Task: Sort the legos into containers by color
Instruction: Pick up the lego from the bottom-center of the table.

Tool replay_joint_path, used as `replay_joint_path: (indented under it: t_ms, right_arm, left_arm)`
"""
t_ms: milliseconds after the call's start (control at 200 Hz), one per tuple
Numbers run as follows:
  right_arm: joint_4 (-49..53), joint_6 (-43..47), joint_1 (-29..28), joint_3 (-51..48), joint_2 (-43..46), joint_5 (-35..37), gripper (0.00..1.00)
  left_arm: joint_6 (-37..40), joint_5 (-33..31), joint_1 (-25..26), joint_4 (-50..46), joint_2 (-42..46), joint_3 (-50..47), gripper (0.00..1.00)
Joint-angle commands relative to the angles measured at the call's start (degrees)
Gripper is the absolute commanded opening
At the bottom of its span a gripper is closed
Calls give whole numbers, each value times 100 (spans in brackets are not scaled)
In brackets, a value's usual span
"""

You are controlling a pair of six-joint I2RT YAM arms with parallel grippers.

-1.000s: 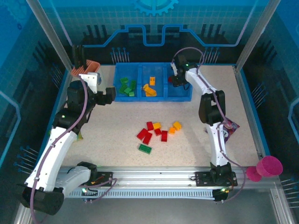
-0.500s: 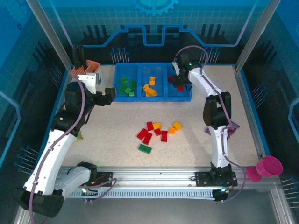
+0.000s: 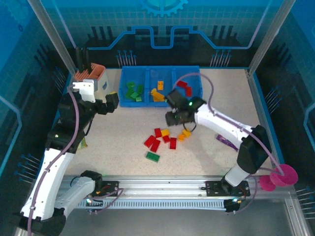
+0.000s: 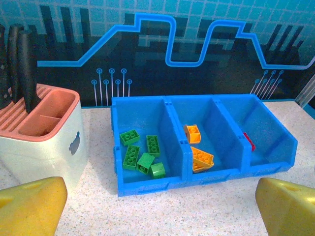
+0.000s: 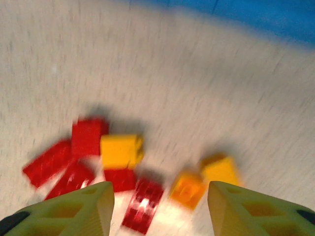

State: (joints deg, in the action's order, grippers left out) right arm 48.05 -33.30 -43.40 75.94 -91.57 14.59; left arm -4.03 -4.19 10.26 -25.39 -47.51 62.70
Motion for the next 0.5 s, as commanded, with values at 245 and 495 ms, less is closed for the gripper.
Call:
replay_joint_path:
  t_ms: [245,495]
  right_arm:
    - [-57,-2314,-1033,-1087,-211,166,59]
    - [-174,-2218,-1013,-1190,-628,142,59]
  left_arm:
    - [-76,71,-44,47,373,-188,99]
    - [-62,44,-42,87,394,-232,99]
